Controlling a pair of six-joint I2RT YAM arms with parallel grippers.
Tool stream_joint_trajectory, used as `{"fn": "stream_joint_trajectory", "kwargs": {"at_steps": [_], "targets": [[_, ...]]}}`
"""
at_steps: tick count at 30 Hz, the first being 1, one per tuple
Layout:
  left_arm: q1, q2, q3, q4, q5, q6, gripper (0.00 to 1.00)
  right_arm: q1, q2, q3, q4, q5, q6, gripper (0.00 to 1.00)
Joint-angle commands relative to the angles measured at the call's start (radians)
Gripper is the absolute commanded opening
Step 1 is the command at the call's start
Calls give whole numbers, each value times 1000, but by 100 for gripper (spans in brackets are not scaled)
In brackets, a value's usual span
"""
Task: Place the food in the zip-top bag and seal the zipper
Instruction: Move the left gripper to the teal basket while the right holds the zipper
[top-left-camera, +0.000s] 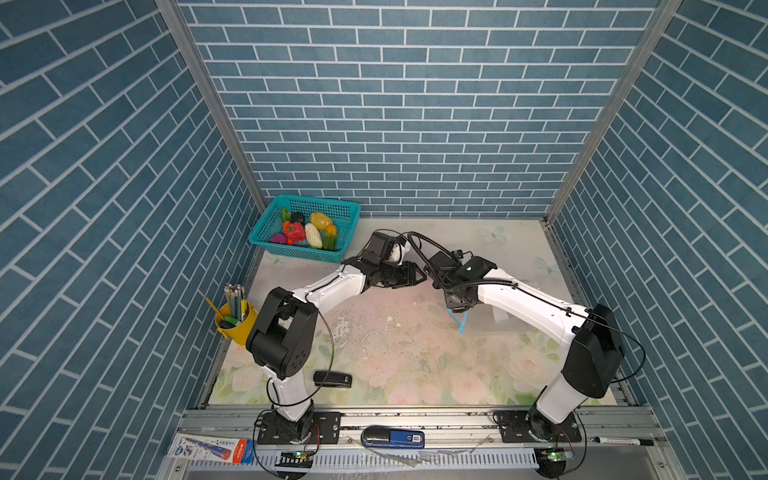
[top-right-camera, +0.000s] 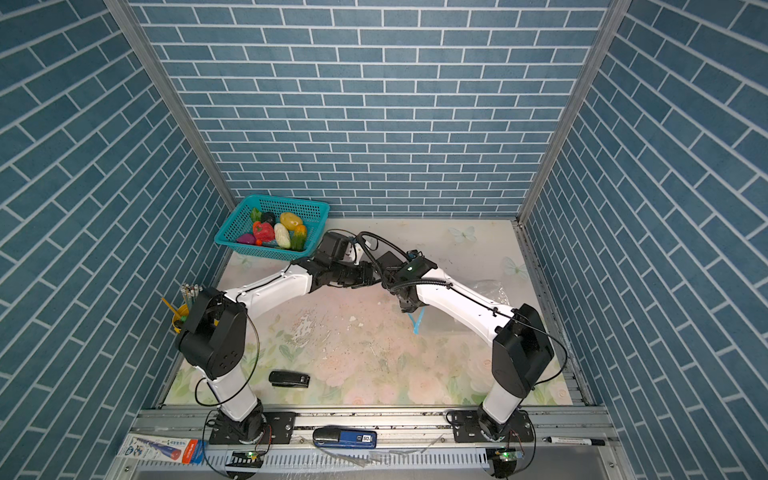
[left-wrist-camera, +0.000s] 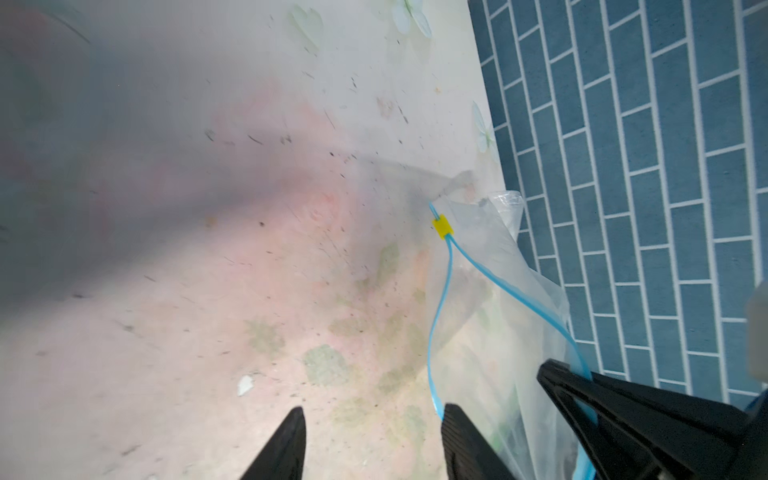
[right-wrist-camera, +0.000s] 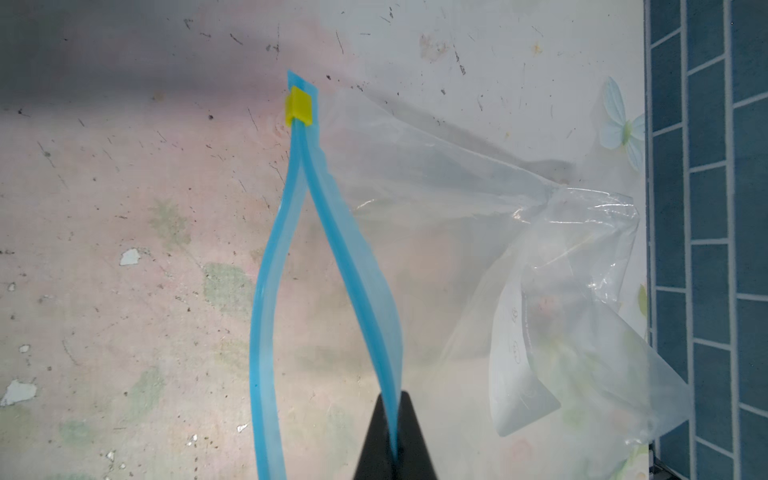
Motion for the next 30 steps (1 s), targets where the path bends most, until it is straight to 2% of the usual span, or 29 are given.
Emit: {"fn": "stream_joint_trajectory", "kwargs": {"at_steps": [1,8,14,23,30], "targets": [[61,-34,99,-216,-109,128,58,-6,3,-10,0,-1,18,0],[183,18,299,-380,-221,244,70,-6,1,-2,7,-4,7,0],[267,161,492,-509,-249,300,72,-5,-17,-11,20,-11,5,0],[330,252,615,-582,-296,342,78,-5,-34,-32,38,-24,13,0],[373,258,619,-569,-318,365,80,-5,-36,-40,45,-31,14,0]]}}
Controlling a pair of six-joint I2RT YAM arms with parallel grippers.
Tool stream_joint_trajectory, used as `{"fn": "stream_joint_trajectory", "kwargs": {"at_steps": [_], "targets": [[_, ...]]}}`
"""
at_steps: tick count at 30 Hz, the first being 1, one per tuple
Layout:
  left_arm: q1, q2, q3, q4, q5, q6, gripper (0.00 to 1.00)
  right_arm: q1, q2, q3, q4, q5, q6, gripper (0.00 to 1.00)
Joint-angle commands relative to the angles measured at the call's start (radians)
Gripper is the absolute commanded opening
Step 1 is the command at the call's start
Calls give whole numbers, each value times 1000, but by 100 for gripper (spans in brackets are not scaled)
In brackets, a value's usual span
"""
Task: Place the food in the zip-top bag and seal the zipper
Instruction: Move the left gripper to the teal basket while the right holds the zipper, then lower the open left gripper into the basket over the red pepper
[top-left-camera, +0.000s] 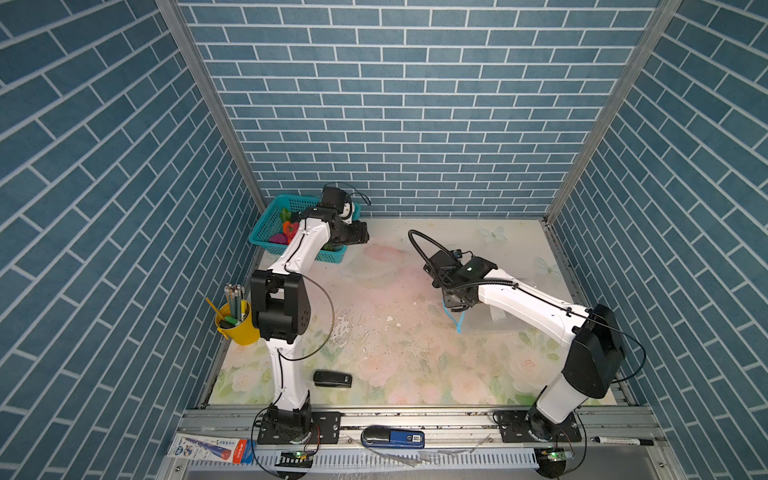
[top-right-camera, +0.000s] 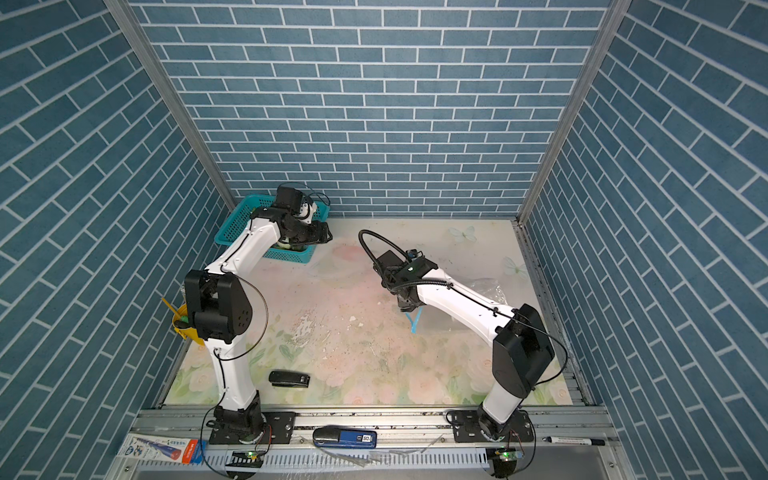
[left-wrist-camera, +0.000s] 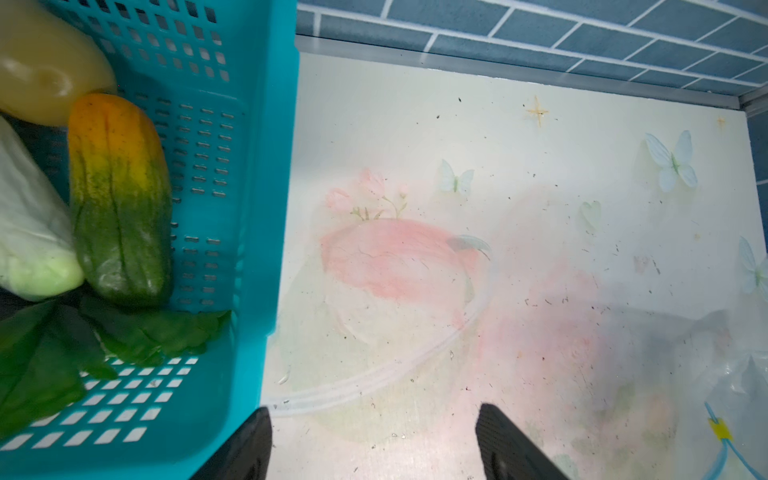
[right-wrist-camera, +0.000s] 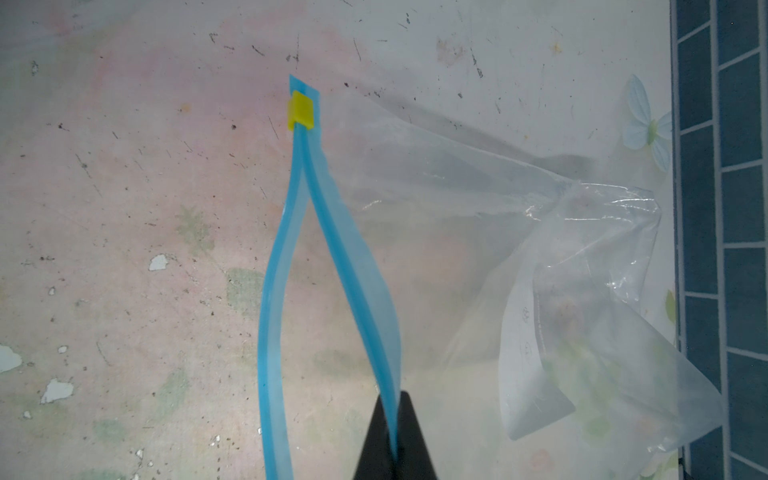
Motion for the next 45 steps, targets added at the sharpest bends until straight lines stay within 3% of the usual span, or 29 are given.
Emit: {"fn": "stream_joint_trajectory", "kwargs": {"at_steps": [1,11,21,33,45], "targets": [[33,11,28,-30,-19,28,80,-4,-32,-29,2,-2,13,0],[61,122,95,-67,39,28,81,-3,-30,-20,3,-4,5,0],[61,137,78,-64,72,21,81,-3,-21,-13,3,-4,1,0],[42,46,-93,33,214,-71,76,-3,-14,1,8,-3,-15,0],[-26,-43,-243,119,221,-182,72,-2,-13,-4,13,-8,-16,0]]}}
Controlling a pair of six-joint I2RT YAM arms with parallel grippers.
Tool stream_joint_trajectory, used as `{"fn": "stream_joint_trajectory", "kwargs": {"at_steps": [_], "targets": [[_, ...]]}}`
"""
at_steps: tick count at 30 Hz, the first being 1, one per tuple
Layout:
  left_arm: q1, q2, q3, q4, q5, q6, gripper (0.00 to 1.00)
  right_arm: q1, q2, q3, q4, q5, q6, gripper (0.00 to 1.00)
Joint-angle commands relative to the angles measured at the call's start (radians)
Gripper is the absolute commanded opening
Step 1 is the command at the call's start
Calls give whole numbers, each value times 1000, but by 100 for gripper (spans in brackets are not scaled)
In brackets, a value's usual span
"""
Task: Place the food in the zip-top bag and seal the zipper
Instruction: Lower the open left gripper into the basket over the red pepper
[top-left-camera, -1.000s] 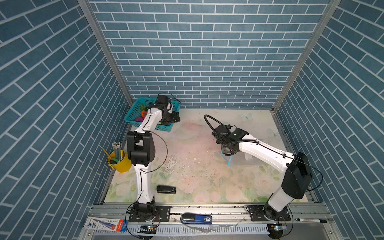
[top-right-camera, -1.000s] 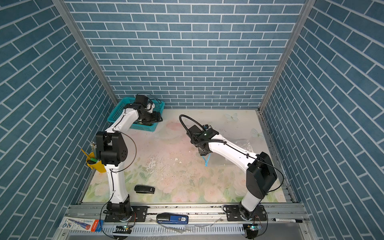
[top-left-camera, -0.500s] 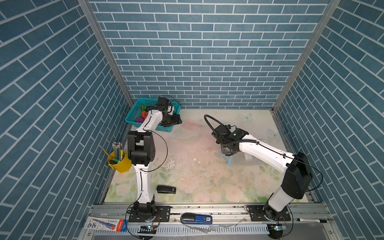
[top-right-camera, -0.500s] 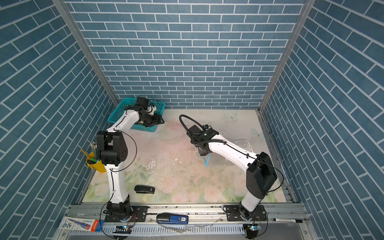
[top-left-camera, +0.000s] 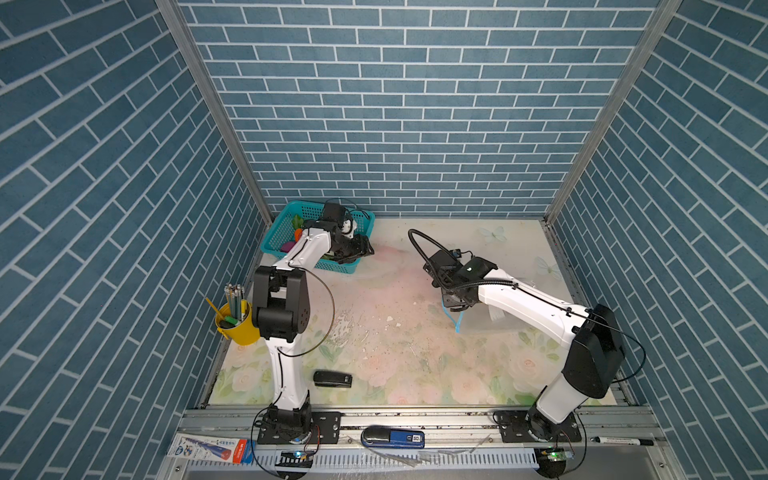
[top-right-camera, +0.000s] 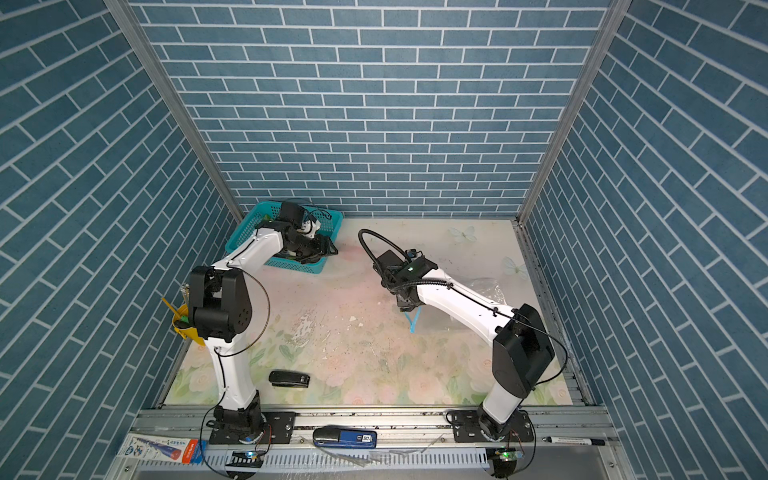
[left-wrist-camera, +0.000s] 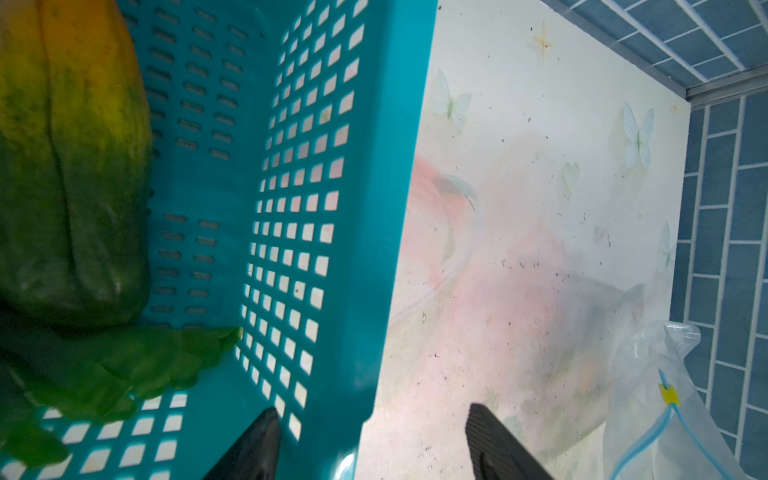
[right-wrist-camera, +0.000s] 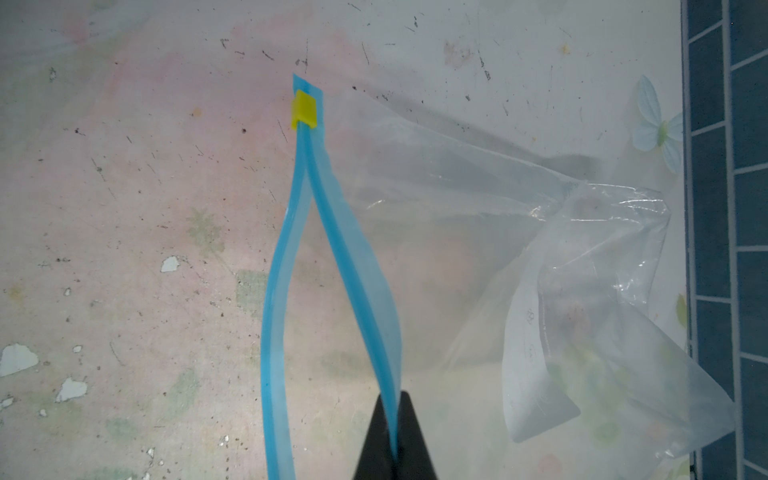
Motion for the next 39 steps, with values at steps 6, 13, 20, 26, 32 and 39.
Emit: {"fn": "stream_joint_trajectory", "kwargs": {"at_steps": [6,13,20,26,32,39], "targets": [[-65,-84,-88,65,-7,-132,68,-3,-9,0,2,-6,-16,0],[-118,-109,-102,97,-113,-252,63,-3,-5,1,15,-24,-15,0],[-169,-88,-65,132,-161,-331,62,-3,-6,0,14,-27,-15,0],[-210,-54,-33,163,-181,-383,62,-3,-7,-3,16,-32,-11,0],[-239,-29,-9,189,-200,-428,62,-3,-7,-5,18,-35,-9,0],[-260,-24,16,194,-230,-450,63,-2,-10,-3,31,-41,-9,0]]}}
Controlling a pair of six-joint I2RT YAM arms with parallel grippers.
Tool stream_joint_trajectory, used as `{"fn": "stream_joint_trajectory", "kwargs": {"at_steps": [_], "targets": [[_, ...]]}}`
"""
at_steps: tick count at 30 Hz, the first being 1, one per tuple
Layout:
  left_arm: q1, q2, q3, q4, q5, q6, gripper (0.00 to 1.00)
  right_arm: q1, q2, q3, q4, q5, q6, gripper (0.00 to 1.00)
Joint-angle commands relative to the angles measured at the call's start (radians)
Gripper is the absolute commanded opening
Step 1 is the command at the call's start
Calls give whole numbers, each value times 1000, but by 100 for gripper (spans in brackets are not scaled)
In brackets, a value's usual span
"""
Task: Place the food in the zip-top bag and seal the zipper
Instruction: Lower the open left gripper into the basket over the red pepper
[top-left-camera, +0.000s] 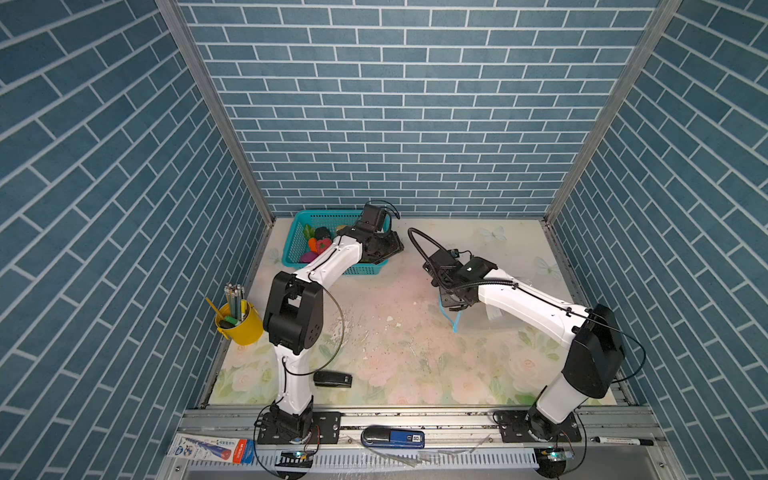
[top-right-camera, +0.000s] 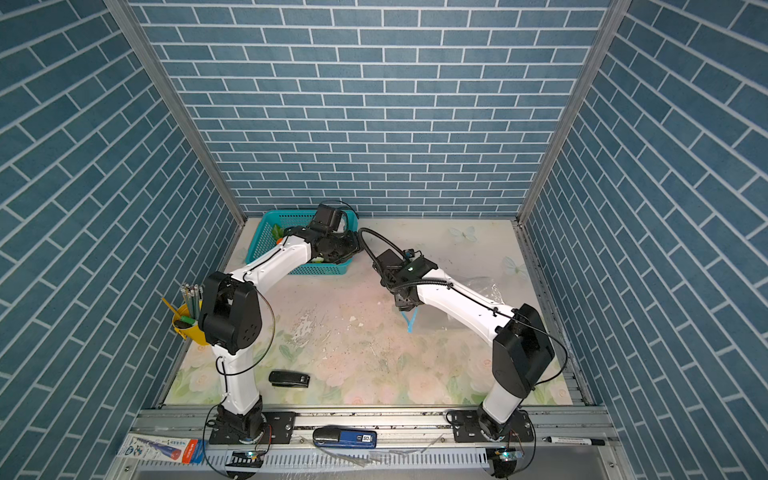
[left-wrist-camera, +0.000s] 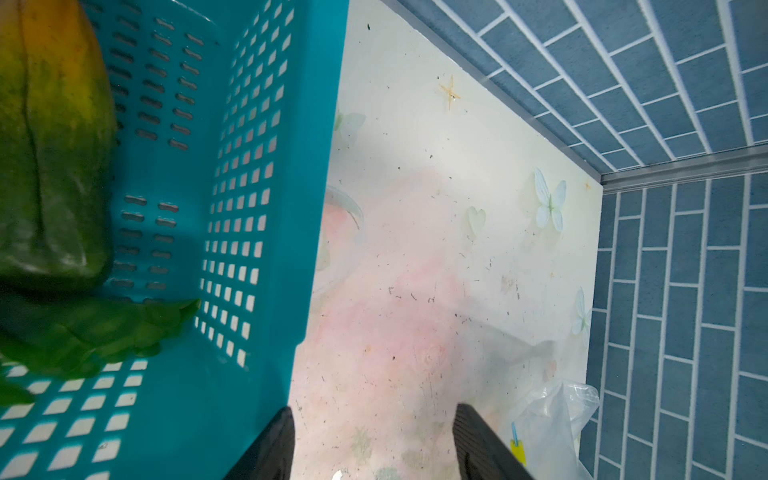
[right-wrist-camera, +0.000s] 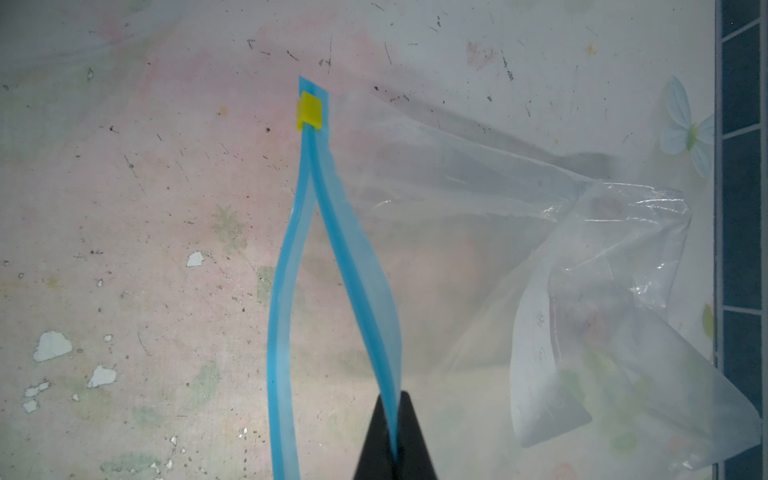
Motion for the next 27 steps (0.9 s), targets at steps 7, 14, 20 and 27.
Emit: {"fn": "stream_joint_trajectory", "kwargs": {"at_steps": [7,14,20,27], "targets": [[1,-54,61,-88,-85,159,72,-3,-16,5,27,-15,-15,0],[77,-127,70,-212,-146,288,77,-2,-14,16,57,-42,-58,0],[172,-116,133,-344,-229,362,79,-3,-20,14,95,-78,-83,0],[279,-60,163,-374,-188,384,82,-2,-6,35,102,-90,-100,0]]}}
